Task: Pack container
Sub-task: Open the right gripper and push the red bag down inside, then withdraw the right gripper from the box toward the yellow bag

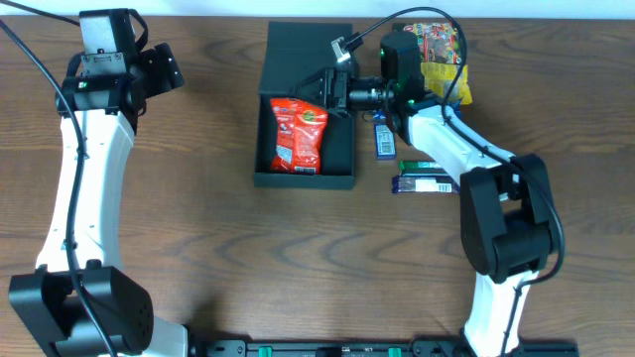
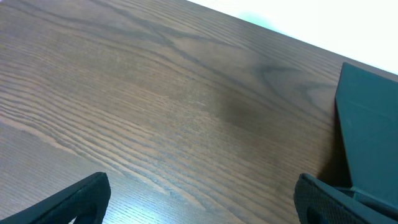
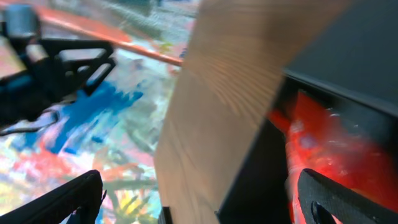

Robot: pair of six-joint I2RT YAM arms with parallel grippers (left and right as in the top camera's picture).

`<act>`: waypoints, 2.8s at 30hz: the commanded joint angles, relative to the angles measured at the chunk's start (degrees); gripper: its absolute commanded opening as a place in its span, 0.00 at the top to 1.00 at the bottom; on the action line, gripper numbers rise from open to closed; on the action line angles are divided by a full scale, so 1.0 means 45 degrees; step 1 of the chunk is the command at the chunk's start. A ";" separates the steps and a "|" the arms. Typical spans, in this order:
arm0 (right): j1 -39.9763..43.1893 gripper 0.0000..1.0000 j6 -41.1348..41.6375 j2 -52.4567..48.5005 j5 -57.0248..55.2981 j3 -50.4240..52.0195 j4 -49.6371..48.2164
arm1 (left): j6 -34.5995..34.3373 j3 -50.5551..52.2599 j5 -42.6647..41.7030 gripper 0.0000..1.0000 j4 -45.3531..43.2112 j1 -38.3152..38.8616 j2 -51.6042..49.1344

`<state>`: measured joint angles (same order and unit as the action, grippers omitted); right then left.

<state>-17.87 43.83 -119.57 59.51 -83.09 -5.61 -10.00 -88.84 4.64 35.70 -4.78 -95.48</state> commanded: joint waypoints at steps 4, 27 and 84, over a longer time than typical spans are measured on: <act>0.0238 0.01 -0.1069 0.0544 -0.1729 -0.0228 0.1467 | 0.0223 -0.0359 -0.0063 0.05 0.0063 -0.0019 -0.0136; -0.2074 0.71 -0.6615 0.1122 -0.9884 -0.3322 1.0302 | 0.0219 -0.0291 -0.6815 0.93 0.1734 -0.0015 -0.3502; -0.3517 0.99 -0.6946 -0.2220 -1.1302 -0.3356 0.9991 | -0.0544 -0.0291 -0.6664 0.94 0.1768 0.1768 -0.4998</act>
<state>-32.75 13.85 -128.44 7.31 -97.71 39.68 -12.03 -89.19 -26.33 43.46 3.16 -117.19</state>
